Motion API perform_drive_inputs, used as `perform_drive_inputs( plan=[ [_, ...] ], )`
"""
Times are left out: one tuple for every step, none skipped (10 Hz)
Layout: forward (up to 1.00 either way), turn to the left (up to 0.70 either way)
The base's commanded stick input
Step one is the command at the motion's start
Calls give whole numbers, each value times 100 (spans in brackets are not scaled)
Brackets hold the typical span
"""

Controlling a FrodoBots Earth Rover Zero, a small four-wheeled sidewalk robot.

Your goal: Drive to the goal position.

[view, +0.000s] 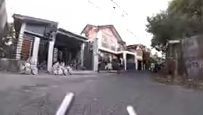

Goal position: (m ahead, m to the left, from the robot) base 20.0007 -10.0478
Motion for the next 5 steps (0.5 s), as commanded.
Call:
perform_drive_inputs(
  plan=[
    [100, 0],
    [100, 0],
    [100, 0],
    [100, 0],
    [100, 0]
  ],
)
